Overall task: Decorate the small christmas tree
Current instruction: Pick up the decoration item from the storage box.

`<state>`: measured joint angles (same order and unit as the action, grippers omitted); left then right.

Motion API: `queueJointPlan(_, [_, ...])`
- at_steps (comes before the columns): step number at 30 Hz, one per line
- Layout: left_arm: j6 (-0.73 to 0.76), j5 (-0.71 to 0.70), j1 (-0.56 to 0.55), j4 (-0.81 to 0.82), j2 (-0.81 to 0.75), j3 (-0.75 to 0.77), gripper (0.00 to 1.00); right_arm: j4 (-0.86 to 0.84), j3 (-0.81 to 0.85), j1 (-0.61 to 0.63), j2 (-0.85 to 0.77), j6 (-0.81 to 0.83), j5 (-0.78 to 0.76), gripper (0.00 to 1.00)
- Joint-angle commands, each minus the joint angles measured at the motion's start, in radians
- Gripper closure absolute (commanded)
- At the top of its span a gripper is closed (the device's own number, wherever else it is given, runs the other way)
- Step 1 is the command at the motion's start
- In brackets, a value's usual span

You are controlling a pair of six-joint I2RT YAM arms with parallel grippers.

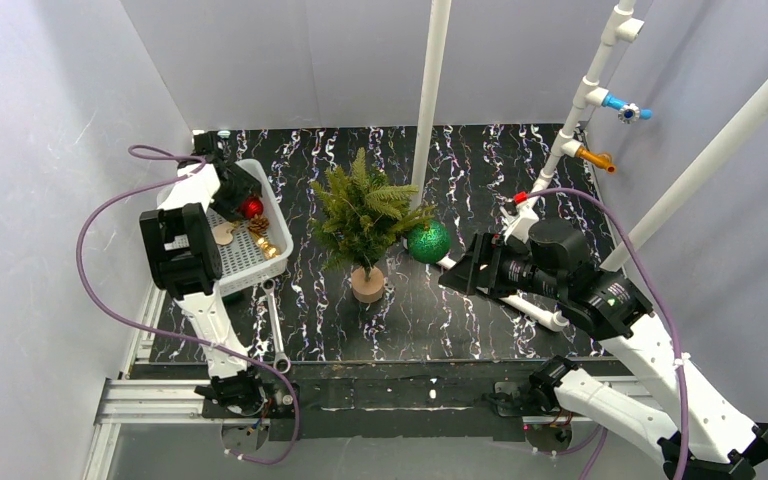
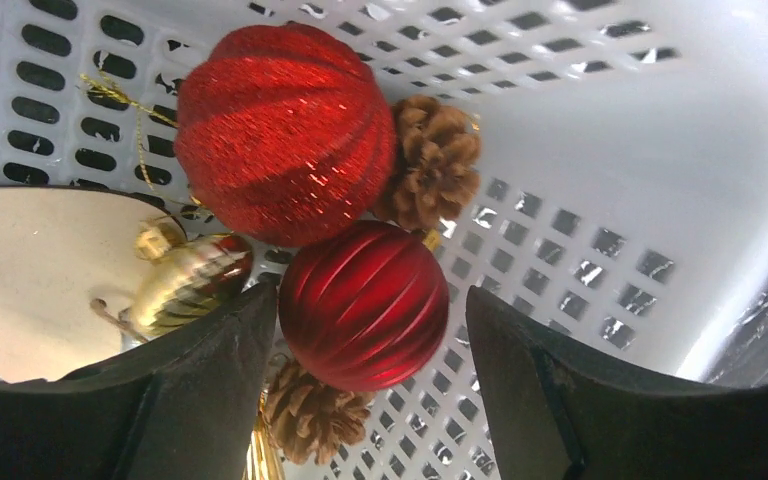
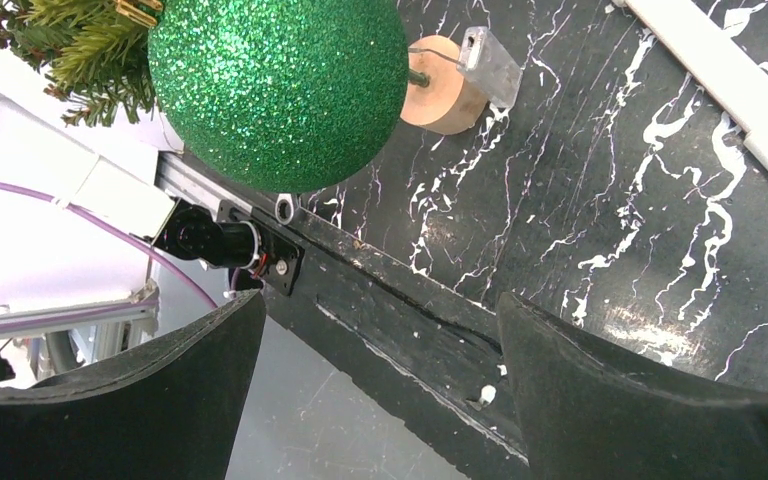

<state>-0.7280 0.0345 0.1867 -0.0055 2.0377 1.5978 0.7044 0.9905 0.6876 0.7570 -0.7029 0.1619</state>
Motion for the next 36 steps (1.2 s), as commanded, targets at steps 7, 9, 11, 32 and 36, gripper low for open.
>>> queueJointPlan(7, [-0.046, -0.017, 0.003, -0.019, -0.016, -0.074, 0.56, -0.031, 0.017, 0.0, -0.041, -0.032, -0.019, 0.07])
queueJointPlan(9, [-0.04, -0.01, 0.008, -0.02, -0.058, -0.091, 0.59, -0.031, 0.019, 0.0, -0.035, -0.031, -0.019, 0.07])
queueJointPlan(11, [-0.028, 0.019, 0.016, -0.053, -0.1, -0.084, 0.59, -0.032, 0.023, 0.0, -0.025, -0.029, -0.017, 0.07])
queueJointPlan(32, [-0.011, 0.82, 0.068, -0.301, -0.708, -0.012, 0.53, -0.042, -0.012, -0.001, -0.084, -0.02, -0.021, 0.07])
queueJointPlan(36, [-0.055, 1.023, 0.067, -0.146, -0.812, -0.078, 0.53, -0.007, -0.014, -0.001, -0.132, -0.021, -0.031, 0.07])
